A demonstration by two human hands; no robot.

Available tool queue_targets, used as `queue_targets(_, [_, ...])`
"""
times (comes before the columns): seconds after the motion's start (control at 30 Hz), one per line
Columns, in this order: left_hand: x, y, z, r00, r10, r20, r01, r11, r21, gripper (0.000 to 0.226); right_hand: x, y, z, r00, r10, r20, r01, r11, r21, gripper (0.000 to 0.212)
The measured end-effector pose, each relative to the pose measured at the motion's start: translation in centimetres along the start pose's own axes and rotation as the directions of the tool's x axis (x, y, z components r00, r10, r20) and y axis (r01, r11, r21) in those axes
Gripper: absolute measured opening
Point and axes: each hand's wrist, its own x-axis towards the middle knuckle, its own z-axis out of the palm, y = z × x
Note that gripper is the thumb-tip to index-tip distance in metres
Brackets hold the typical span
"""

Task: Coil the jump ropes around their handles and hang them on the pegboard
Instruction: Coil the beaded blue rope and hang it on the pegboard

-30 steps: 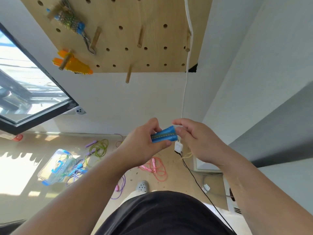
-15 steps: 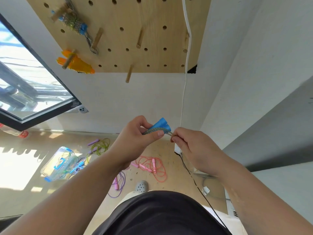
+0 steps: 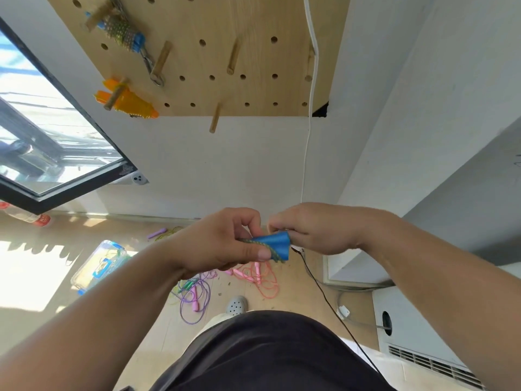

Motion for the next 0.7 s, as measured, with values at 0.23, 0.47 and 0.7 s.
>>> queue_targets(0.23, [-0.3,-0.4,-0.1,0.990,-0.031,0.136,0.005,0.982,0.188,0.034,1.5,-0.5,-3.0,0.979,0.031,0.201,-0.098,0.938,0.332,0.008])
queue_targets(0.47, [1.1,-2.2,-1.0,0.923,-0.033,-0.384,0.196,0.898,0.394,0.038,2.5,-1.7,-1.7,0.971,0.183,-0.157,-0.191,0.981,-0.038,0.015])
queue_targets(0.7, [2.9,-1.9,-0.5,0.763,-0.070,-0.643,0.090,0.996,-0.001,0.039,1.1,-3.0,3.4,0.755,0.296,-0.585,-0.223,0.955,0.195,0.020])
